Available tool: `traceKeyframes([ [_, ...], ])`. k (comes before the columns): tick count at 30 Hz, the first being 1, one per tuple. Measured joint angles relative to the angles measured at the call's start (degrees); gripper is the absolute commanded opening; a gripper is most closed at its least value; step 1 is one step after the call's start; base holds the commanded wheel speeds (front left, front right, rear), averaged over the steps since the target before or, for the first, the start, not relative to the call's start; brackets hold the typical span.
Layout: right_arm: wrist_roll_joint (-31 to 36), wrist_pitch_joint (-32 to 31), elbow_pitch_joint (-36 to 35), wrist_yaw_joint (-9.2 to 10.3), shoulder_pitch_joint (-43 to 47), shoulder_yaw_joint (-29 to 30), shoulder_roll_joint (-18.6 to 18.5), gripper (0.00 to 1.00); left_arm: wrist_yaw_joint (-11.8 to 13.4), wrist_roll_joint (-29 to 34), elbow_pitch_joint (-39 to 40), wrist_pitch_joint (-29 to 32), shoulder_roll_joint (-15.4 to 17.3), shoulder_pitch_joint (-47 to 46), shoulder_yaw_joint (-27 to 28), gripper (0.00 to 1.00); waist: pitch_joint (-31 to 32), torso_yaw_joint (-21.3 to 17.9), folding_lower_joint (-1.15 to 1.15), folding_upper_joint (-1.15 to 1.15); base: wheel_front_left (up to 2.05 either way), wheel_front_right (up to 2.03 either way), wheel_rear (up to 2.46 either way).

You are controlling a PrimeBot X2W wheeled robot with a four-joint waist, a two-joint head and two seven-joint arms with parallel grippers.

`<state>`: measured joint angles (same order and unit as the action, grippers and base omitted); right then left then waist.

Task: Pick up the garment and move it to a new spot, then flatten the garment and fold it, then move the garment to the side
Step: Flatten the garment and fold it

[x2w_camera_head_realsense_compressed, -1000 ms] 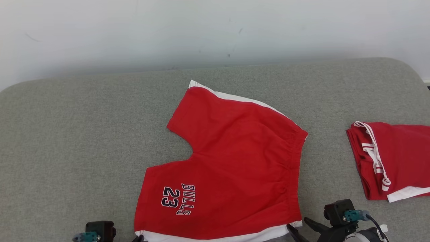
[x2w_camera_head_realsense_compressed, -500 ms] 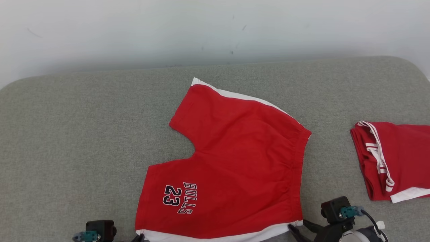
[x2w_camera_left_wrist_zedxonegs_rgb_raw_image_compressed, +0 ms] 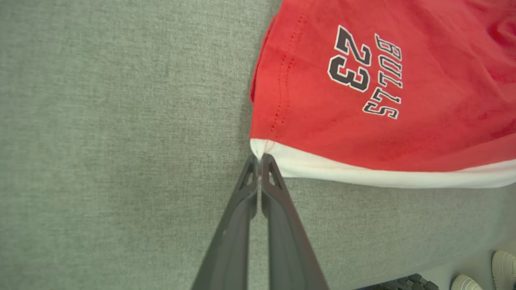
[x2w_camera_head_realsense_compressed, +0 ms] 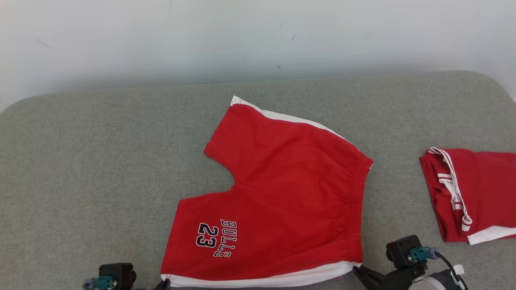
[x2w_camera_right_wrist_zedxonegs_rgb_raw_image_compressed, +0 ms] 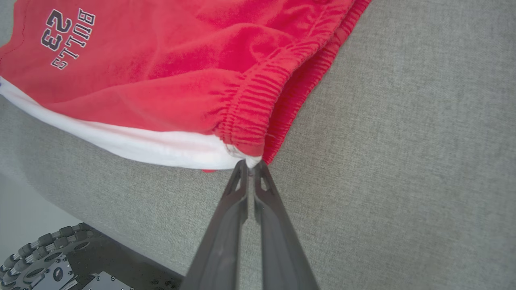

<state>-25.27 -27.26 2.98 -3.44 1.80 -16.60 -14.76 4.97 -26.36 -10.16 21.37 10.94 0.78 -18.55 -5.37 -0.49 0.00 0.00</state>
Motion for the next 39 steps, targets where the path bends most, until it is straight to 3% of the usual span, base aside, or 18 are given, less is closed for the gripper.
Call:
traceKeyframes([
  [23, -3.9, -1.5, -8.8, 1.98, 9.3, 5.5, -3.5, 0.00, -4.0, -7.1, 10.8, 5.3, 3.4, 9.7, 0.4, 0.00, 0.8, 1.4, 0.00, 0.00, 0.00, 0.00, 0.00],
  [28, -5.5, -1.6, -12.0, 2.49, 13.0, 7.1, -4.3, 0.00, -3.7, -7.8, 14.4, 6.1, 4.7, 12.8, 1.8, 0.00, 1.1, 1.5, 0.00, 0.00, 0.00, 0.00, 0.00],
  [34, -6.7, -1.5, -16.5, 2.41, 13.3, 7.4, -4.2, 0.00, -1.5, -7.4, 17.5, 5.6, 5.1, 12.5, 4.2, 0.00, 1.2, 1.2, 0.00, -0.01, 0.00, 0.00, 0.00],
  [39, -8.9, -0.9, -20.3, 1.33, 12.4, 7.3, -3.5, 0.00, -1.5, -7.5, 19.2, 4.7, 3.4, 8.7, 4.5, 0.00, 1.1, 0.7, 0.00, 0.00, 0.00, 0.00, 0.00],
])
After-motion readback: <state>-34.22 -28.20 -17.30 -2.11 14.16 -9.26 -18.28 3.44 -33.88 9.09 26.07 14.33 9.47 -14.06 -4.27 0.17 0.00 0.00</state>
